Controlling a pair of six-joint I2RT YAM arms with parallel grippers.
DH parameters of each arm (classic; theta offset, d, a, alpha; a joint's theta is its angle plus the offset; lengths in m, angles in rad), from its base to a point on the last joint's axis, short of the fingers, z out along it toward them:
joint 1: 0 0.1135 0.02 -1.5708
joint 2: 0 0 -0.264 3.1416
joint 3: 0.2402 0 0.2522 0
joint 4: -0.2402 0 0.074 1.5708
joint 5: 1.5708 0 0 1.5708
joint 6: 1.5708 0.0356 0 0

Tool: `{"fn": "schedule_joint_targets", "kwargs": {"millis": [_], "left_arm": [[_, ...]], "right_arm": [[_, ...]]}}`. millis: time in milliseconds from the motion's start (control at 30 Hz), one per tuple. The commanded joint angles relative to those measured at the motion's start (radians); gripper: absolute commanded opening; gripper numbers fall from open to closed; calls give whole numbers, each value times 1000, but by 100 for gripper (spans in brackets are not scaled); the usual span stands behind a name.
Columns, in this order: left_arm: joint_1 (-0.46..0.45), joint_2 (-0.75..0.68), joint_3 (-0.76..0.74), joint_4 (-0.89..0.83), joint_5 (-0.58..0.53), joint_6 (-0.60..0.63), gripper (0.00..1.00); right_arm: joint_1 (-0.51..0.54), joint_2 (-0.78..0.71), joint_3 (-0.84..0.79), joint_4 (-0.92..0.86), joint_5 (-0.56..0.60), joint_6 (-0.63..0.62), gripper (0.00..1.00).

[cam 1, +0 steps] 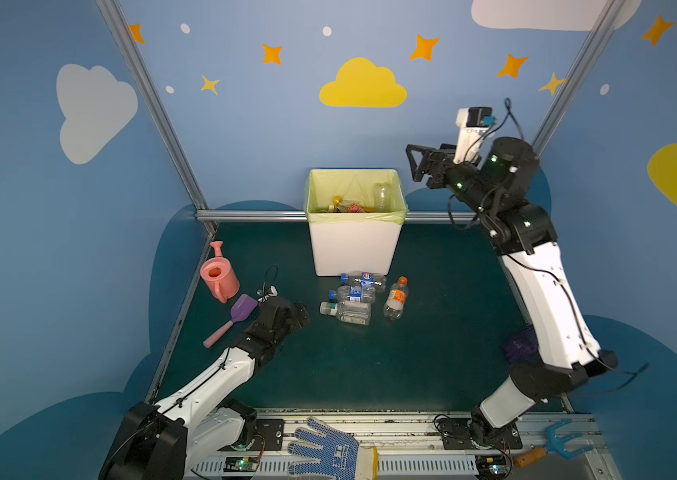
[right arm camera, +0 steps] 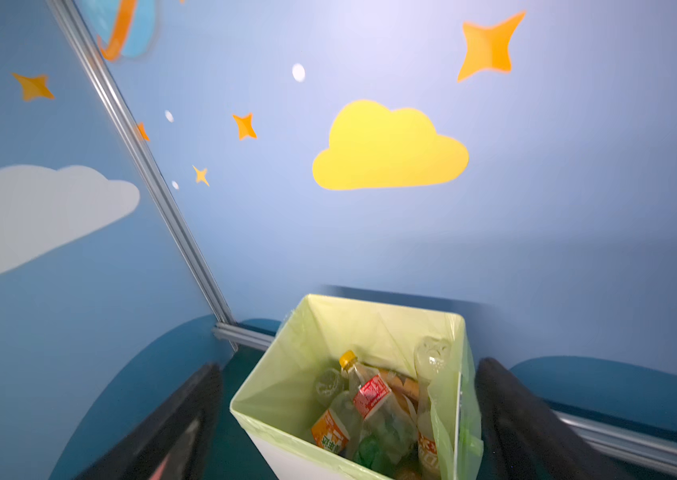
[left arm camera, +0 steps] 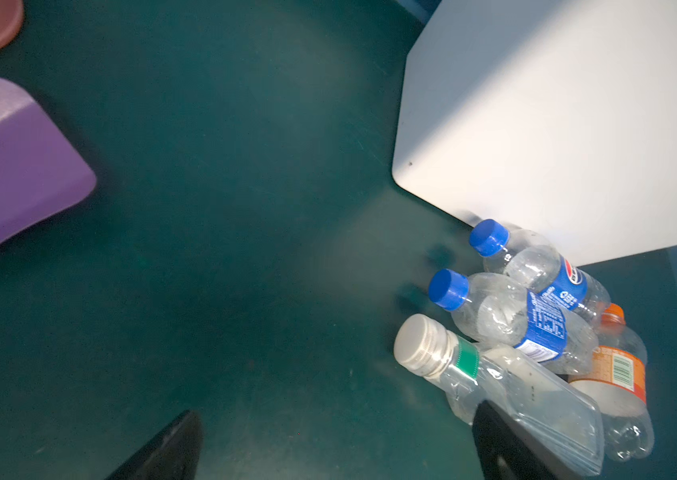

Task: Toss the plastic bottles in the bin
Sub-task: 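Grasp the orange-cap bottle with the right gripper while the left gripper nears the pile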

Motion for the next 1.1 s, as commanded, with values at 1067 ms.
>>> {"fn": "schedule_joint_targets", "kwargs": {"millis": [1067], "left_arm": [[-176,184,164,-90,-169,-126,100]], "right_arm": [[-71,147,-981,21,-218,412,94]]}}
